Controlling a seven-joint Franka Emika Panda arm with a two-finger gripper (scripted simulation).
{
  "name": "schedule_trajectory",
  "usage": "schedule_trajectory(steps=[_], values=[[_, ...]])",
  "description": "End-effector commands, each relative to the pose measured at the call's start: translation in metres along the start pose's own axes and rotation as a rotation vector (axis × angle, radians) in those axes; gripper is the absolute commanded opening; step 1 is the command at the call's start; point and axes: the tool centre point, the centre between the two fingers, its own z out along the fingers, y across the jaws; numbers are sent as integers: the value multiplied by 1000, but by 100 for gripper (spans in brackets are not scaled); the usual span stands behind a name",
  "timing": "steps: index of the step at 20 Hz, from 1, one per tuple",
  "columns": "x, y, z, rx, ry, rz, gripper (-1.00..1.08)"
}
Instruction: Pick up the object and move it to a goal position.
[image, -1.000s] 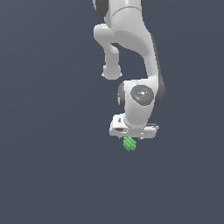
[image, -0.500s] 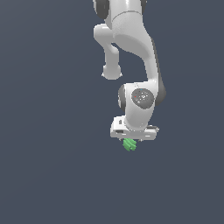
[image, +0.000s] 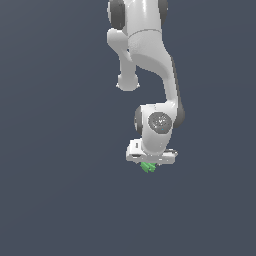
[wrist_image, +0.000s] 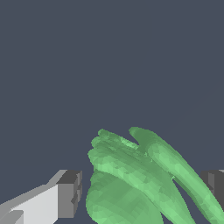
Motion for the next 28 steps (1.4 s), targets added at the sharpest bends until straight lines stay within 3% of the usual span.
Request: schedule_trajectory(steps=[1, 3, 4, 18, 28], values=[[1, 0, 3, 0, 2, 0, 100], [2, 0, 3, 0, 2, 0, 100], [2, 0, 3, 0, 2, 0, -100], [0, -1, 0, 0, 2, 0, -100], [-18, -1, -38, 0, 2, 0, -100]])
